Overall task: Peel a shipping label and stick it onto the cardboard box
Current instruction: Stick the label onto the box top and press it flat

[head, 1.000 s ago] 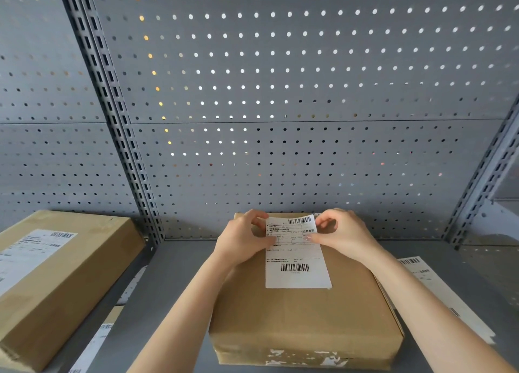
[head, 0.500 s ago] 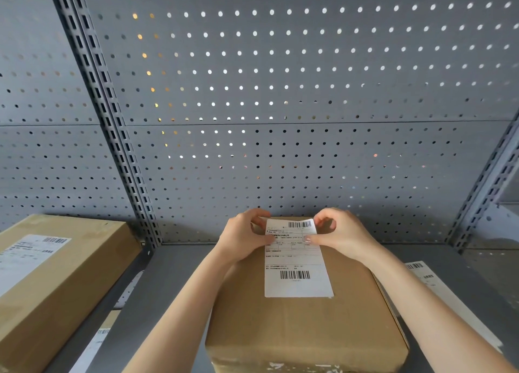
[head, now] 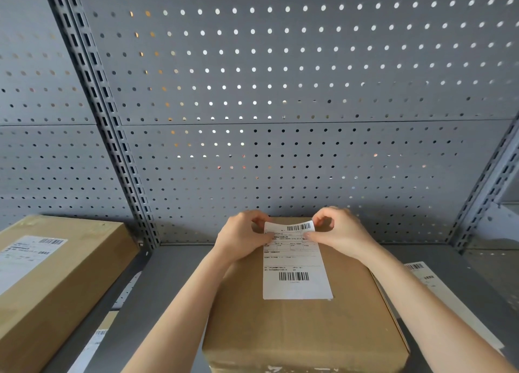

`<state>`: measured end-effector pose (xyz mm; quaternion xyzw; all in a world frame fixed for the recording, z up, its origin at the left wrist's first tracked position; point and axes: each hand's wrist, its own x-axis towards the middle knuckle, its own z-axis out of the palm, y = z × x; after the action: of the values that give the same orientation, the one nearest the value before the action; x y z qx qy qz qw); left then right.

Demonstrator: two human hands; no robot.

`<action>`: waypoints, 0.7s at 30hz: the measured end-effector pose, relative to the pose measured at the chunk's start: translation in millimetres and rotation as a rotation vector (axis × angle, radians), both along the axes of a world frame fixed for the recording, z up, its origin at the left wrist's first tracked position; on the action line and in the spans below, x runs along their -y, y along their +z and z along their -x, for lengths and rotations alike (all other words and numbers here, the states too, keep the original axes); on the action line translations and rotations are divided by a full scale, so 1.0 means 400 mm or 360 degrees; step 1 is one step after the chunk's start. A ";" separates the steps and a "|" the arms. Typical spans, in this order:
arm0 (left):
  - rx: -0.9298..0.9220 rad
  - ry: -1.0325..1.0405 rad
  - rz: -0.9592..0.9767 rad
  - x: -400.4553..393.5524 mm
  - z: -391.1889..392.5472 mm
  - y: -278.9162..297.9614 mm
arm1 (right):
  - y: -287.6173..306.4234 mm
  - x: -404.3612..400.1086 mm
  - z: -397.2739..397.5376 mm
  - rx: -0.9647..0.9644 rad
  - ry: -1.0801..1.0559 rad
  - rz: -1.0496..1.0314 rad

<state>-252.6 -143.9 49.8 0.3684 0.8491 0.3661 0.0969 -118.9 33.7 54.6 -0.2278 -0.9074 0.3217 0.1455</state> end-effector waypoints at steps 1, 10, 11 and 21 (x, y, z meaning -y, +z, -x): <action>-0.0011 0.0001 0.0001 -0.001 0.001 0.000 | 0.000 -0.001 0.001 -0.0007 -0.0004 -0.0001; -0.0068 0.0019 -0.0007 -0.002 0.004 -0.004 | -0.002 0.001 0.012 -0.0029 -0.0017 -0.0048; -0.0076 0.0022 -0.0003 -0.002 0.003 -0.004 | -0.004 0.000 0.013 -0.0030 -0.0014 -0.0053; -0.0154 0.0071 0.0023 -0.008 0.001 -0.004 | -0.012 -0.006 0.020 -0.0037 -0.0022 -0.0128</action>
<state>-253.2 -140.9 48.4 0.3659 0.8634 0.3437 0.0500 -127.0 36.1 50.0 -0.2242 -0.9163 0.2867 0.1673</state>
